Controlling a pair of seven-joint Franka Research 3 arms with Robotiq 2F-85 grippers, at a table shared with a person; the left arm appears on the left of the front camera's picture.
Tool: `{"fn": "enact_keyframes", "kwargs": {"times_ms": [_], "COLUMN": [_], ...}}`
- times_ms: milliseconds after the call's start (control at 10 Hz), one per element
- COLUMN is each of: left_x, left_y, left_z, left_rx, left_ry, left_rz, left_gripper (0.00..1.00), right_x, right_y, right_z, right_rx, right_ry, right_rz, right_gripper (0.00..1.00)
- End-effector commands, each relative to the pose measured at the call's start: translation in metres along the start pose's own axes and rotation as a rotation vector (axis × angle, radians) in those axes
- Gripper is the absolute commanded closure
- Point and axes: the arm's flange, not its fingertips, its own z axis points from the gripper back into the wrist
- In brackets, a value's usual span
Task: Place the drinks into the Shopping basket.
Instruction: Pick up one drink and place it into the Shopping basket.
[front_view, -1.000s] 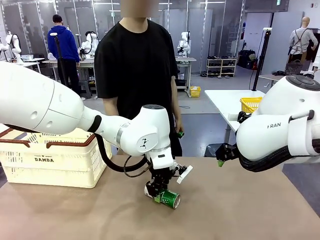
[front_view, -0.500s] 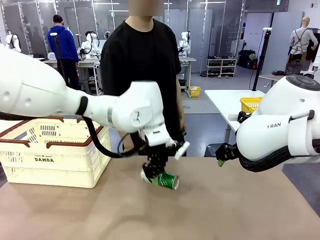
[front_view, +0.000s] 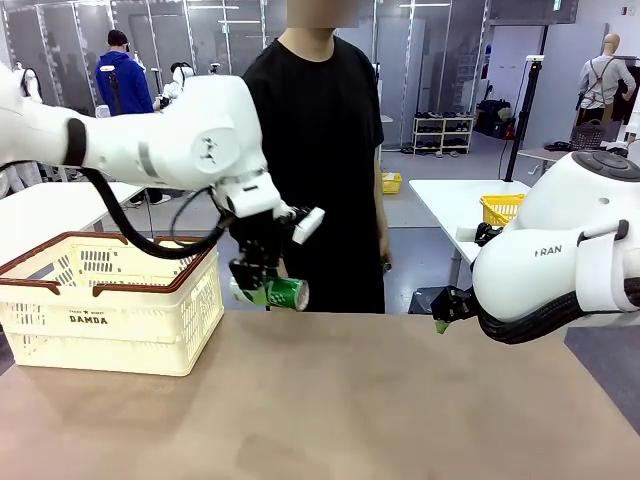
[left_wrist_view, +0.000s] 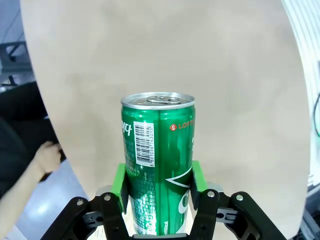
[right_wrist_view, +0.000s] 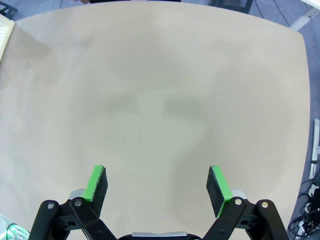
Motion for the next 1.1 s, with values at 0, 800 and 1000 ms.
{"fn": "enact_keyframes", "kwargs": {"times_ms": [0, 800, 1000], "left_x": [-0.024, -0.072, -0.072], "left_y": [-0.021, -0.018, -0.018], "left_z": [0.016, 0.033, 0.033], "left_rx": [-0.016, -0.004, -0.004], "left_ry": [0.006, 0.055, 0.055], "left_rz": [0.033, 0.118, 0.118], "left_gripper": [0.54, 0.54, 0.54], "right_x": [0.000, 0.000, 0.000], "right_y": [-0.001, -0.001, -0.001], "right_z": [-0.001, -0.001, -0.001], "right_rx": [0.003, 0.003, 0.003], "right_ry": [0.002, 0.002, 0.002], "right_rz": [-0.002, -0.002, -0.002], "right_gripper": [0.00, 0.00, 0.00]}}
